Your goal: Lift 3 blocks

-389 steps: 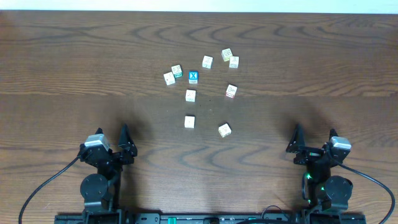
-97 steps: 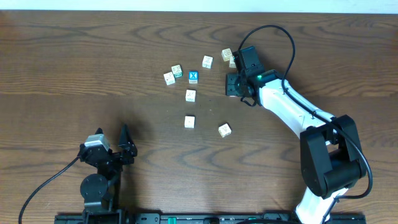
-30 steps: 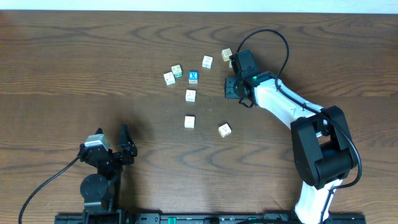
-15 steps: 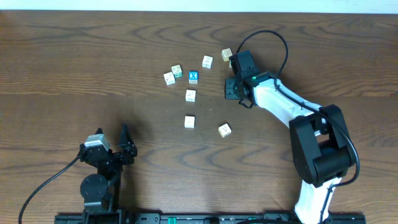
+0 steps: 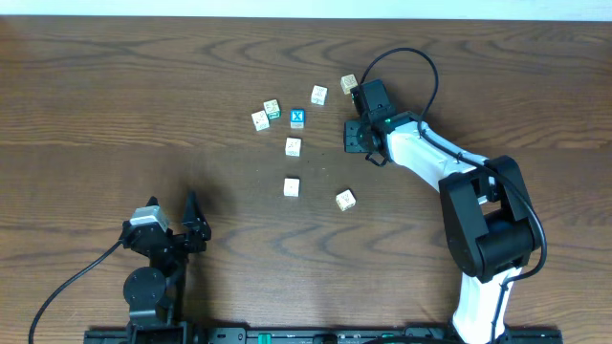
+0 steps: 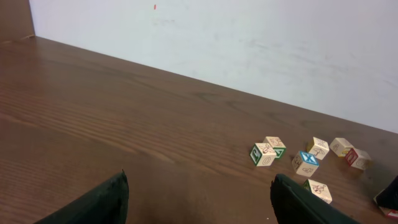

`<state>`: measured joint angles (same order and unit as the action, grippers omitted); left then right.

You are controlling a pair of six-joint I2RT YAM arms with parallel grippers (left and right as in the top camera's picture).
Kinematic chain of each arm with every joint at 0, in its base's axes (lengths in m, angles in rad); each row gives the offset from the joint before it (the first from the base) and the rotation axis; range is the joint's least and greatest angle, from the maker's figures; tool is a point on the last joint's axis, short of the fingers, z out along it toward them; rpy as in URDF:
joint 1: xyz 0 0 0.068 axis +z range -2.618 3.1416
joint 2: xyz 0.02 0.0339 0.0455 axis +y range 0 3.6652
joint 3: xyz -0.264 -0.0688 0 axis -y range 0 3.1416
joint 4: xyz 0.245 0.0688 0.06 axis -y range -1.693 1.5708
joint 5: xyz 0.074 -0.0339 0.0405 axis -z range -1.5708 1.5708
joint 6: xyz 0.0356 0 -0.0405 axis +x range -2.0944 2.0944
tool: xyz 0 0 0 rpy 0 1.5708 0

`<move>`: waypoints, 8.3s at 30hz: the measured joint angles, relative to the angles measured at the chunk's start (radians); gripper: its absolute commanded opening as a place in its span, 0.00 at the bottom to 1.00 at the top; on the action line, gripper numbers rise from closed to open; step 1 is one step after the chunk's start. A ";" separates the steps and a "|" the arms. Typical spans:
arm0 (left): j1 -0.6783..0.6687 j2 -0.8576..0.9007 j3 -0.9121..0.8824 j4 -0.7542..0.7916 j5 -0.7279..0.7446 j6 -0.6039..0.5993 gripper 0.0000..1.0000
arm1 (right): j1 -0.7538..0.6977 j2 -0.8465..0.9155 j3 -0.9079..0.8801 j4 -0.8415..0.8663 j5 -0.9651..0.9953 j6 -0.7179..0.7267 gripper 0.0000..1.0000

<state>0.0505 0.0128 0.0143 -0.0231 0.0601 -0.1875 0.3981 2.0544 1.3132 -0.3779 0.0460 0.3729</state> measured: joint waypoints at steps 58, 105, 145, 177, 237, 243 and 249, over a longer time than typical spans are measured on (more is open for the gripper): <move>0.000 0.000 0.000 0.000 0.000 0.000 0.74 | 0.151 -0.245 -0.251 -0.349 0.036 0.117 0.11; 0.000 0.000 0.000 0.000 0.000 0.000 0.74 | 0.222 -0.241 -0.276 -0.253 0.018 0.166 0.38; 0.000 0.000 0.000 0.000 0.000 0.000 0.73 | 0.206 -0.241 -0.276 -0.087 0.086 0.159 0.56; 0.000 0.000 0.000 0.038 0.065 -0.013 0.74 | -0.067 -0.273 0.339 -0.684 0.061 -0.005 0.47; -0.669 1.714 1.004 -0.494 -0.061 -0.059 0.51 | -0.340 -0.458 -0.218 -0.435 -0.230 -0.107 0.47; -0.669 1.714 1.004 -0.438 -0.065 -0.071 0.52 | -0.340 -0.458 -0.218 -0.435 -0.230 -0.107 0.47; -0.669 1.714 1.004 -0.397 -0.067 -0.075 0.52 | -0.340 -0.458 -0.218 -0.432 -0.230 -0.107 0.47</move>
<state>-0.6189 1.7264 1.0180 -0.4198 -0.0067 -0.2623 0.0586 1.5963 1.0954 -0.8101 -0.1841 0.2657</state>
